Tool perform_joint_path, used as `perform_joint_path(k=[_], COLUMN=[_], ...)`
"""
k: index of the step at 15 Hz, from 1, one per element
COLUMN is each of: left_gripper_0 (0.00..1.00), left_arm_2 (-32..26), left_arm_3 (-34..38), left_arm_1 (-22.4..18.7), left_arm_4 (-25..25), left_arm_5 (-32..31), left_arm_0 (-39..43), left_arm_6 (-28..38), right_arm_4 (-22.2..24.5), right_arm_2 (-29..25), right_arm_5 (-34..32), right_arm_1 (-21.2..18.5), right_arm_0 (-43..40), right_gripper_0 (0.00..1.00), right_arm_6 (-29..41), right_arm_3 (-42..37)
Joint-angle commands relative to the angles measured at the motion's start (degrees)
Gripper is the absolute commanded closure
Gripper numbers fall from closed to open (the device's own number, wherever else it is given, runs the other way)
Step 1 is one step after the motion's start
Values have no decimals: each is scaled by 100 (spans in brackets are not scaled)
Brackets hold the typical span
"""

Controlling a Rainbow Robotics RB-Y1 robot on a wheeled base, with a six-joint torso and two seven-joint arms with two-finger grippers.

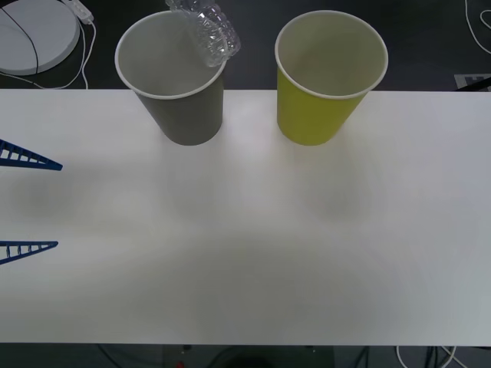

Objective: Put the can into the green bin and the plastic bottle into the gray bin

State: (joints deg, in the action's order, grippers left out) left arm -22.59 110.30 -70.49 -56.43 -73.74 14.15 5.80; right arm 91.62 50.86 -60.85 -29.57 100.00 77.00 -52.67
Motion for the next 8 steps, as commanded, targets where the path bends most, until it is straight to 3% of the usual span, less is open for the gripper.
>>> perform_joint_path(k=[1,8], left_gripper_0=[0,0], left_arm_2=[0,0], left_arm_3=[0,0], left_arm_1=[0,0], left_arm_4=[0,0], left_arm_5=[0,0], left_arm_0=[0,0], left_arm_6=[0,0], right_arm_4=[93,198], right_arm_2=[90,451], right_arm_5=[38,311], right_arm_1=[267,874], right_arm_0=[187,512], right_gripper_0=[100,100], right_arm_6=[-1,-1], right_arm_3=[406,1180])
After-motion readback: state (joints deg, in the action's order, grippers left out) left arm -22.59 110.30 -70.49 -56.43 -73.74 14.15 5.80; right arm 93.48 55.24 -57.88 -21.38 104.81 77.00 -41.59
